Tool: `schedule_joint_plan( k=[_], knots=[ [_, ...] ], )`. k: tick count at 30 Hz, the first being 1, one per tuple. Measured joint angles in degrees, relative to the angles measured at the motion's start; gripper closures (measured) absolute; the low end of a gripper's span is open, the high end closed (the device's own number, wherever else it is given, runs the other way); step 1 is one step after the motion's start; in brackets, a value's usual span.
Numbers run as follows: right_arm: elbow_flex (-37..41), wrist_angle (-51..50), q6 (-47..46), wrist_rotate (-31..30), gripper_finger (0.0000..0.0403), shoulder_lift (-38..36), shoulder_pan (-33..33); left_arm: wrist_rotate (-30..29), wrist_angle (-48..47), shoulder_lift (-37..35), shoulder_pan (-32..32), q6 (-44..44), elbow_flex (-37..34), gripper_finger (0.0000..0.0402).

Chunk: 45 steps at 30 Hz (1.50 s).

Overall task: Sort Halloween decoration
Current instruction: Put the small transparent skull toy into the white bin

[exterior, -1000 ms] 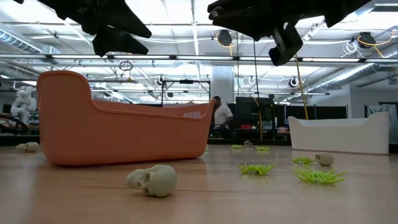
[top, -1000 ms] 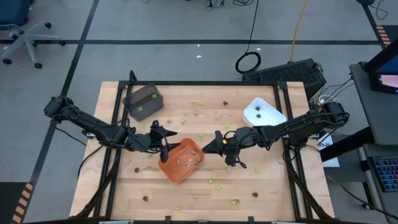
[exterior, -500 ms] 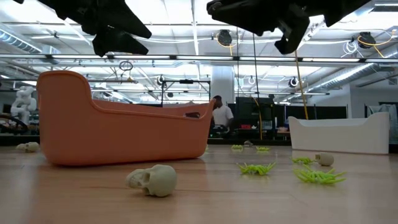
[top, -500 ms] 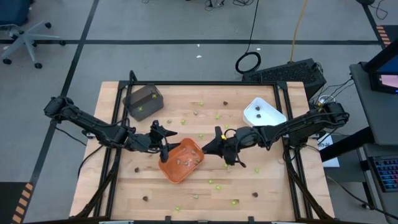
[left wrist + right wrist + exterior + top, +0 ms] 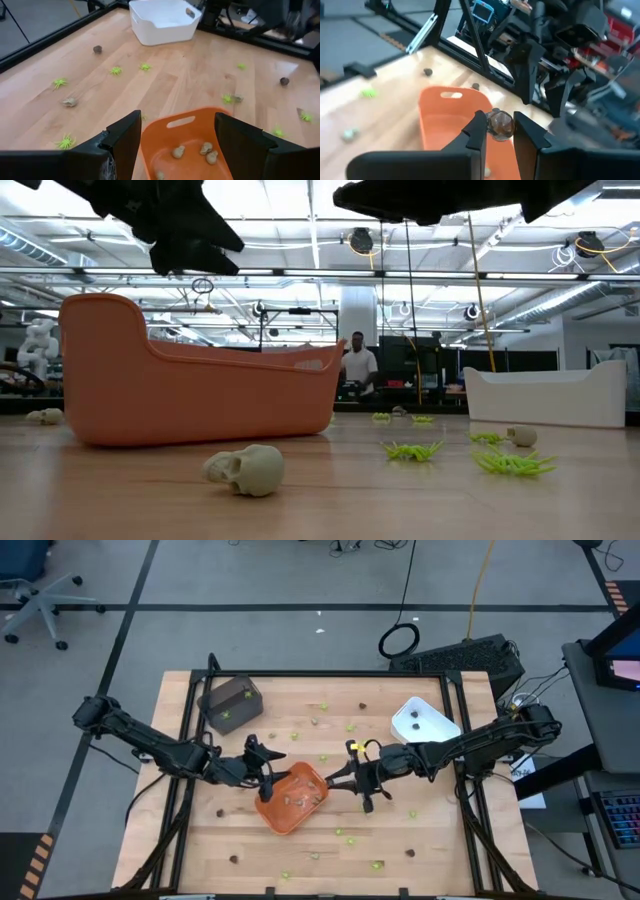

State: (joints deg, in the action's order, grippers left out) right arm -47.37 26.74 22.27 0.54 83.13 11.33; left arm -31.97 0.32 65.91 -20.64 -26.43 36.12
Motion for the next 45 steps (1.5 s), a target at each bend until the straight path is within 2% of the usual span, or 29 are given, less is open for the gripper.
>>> schedule_joint_plan(
  k=[3, 7, 14, 22, 25, 32, 37, 45],
  knots=[
    [0.0, 0.0, -4.69, 0.0, 0.0355, 0.0, 0.02, 0.0, -0.04, 1.51, -0.02, -0.07, 0.0, 0.0153],
    [0.0, -0.1, -5.75, -0.01, 0.0355, 0.0, 0.02, 0.0, 0.14, 2.78, -0.02, -0.1, 0.0, 0.0153],
    [0.0, -2.63, 1.0, -1.06, 0.0355, 0.0, -0.04, 0.0, 0.57, 3.06, -0.01, -0.1, 0.0, 0.0153],
    [0.0, -11.25, 11.25, -14.48, 0.0355, -1.74, -0.38, 0.0, 0.29, 3.06, -0.02, 0.17, 0.0, 0.0153],
    [0.0, -18.44, 8.15, -16.95, 0.0355, -5.32, -1.61, 0.0, 0.18, 3.08, 0.0, 0.28, 0.0, 0.0153],
    [0.0, -37.8, -3.45, -16.94, 0.0355, -17.01, -7.19, -0.12, 1.41, 3.07, 0.15, 1.75, 0.0, 0.0153],
    [0.0, -49.33, -10.97, -17.02, 0.0355, -22.62, -11.84, -0.5, 2.32, 3.06, 0.44, 1.36, 0.0, 0.0153],
    [5.58, -51.45, -17.58, -17.91, 0.0355, -28.51, -19.38, -0.5, 2.32, 3.08, 0.37, -1.79, 0.0, 0.0153]
  ],
)
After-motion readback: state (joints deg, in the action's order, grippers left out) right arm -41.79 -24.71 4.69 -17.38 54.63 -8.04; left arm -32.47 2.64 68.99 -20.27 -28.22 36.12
